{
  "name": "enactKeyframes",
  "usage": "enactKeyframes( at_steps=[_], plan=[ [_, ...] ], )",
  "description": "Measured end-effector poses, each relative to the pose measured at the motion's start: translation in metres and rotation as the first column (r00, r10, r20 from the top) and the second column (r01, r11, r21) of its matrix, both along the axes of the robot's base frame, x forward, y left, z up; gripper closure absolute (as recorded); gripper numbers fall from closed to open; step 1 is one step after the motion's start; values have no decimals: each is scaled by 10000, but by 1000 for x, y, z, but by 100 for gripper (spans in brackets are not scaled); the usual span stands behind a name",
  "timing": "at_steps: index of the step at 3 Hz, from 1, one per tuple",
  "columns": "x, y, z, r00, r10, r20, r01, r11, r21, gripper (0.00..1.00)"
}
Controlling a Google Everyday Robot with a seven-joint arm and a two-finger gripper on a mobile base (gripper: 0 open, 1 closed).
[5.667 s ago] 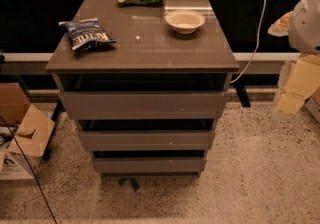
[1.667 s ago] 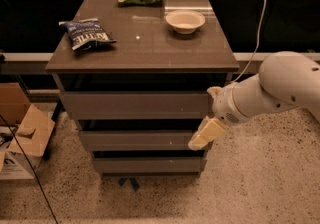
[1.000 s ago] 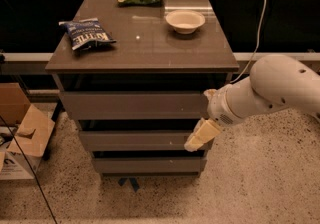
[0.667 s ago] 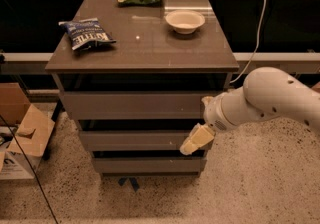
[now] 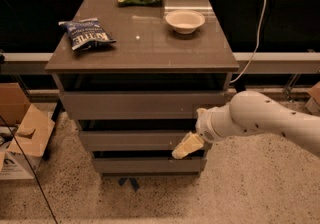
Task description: Open middle drawer
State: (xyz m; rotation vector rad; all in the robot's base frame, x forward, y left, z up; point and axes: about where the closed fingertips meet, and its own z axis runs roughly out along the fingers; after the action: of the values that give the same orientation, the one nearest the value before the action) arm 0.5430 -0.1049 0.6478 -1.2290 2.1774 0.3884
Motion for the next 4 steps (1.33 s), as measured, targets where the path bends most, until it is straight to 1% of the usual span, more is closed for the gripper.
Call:
enactKeyframes(
  at_steps=[1, 2, 3, 4],
  plan=[
    [6, 4, -32, 9997, -224, -135, 229, 9990, 380, 0],
    [14, 5, -70, 9977, -517, -431, 549, 9955, 770, 0],
    [13, 6, -78, 9971, -511, -558, 556, 9951, 817, 0],
    [16, 7, -92, 9968, -521, -605, 549, 9974, 457, 0]
  ],
)
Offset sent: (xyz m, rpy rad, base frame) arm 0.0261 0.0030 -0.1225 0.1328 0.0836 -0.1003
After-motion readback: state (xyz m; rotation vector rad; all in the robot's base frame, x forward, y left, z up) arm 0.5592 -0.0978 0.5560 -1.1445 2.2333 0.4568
